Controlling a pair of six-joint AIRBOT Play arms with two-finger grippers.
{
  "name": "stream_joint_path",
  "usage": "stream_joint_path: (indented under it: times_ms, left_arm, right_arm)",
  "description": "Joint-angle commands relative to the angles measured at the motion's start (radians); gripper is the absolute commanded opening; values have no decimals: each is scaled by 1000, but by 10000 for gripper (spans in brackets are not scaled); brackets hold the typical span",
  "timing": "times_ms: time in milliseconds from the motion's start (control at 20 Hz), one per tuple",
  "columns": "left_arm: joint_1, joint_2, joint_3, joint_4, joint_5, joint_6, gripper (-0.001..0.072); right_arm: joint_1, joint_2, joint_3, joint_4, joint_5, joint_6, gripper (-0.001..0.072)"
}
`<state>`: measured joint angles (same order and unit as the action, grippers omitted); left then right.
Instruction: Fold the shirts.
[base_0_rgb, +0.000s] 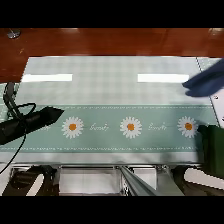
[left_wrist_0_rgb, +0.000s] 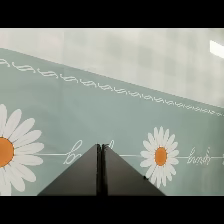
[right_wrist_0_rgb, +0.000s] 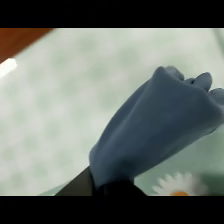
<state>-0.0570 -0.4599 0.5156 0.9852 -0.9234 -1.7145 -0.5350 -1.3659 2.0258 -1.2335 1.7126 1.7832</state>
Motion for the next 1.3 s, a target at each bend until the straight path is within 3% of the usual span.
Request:
stream_joint_path:
  times_ms: [0, 150, 450, 550, 600, 700, 750, 850, 950, 1050, 1100, 1150, 1200, 1250]
  left_arm:
    - [0, 0, 0, 1, 0, 4, 23]
    - [0, 0, 0, 0, 2, 88, 23]
    - [0, 0, 0, 0, 18, 89, 24]
    - [0, 0, 0, 1, 53, 89, 23]
    - [0, 0, 0, 1, 88, 91, 24]
    - [1, -1, 0, 1, 146, 92, 23]
    - [0, -1, 0, 1, 158, 92, 23]
    - [1, -14, 7, 1, 220, 112, 23]
    - [4, -79, 75, 1, 282, 185, 23]
    - [8, -195, 228, 0, 272, 198, 23]
    - [5, -264, 335, 0, 247, 224, 23]
    - [-8, -333, 444, -4, 229, 241, 22]
    - [-39, -412, 571, -9, 222, 261, 22]
    - [-81, -491, 693, -10, 211, 286, 22]
  right_arm:
    - [-168, 74, -33, -113, 143, 4, 32]
    - [-266, 184, -146, -192, 145, -22, 33]
    - [-475, 510, -624, -498, 143, -23, 34]
    - [-531, 607, -782, -506, 124, -36, 34]
    - [-551, 654, -849, -534, 103, -1, 78]
    - [-571, 705, -915, -592, 53, 35, 588]
    - [-571, 702, -916, -575, 20, 19, 618]
    - [-571, 695, -915, -357, -93, -89, 618]
    - [-570, 695, -916, -72, -236, -120, 599]
    - [-570, 688, -912, 264, -385, -177, 422]
    - [-541, 673, -910, 520, -443, -292, 173]
    - [-463, 662, -910, 775, -492, -499, 33]
    - [-319, 653, -910, 933, -583, -593, 32]
    - [-145, 650, -910, 925, -715, -594, 32]
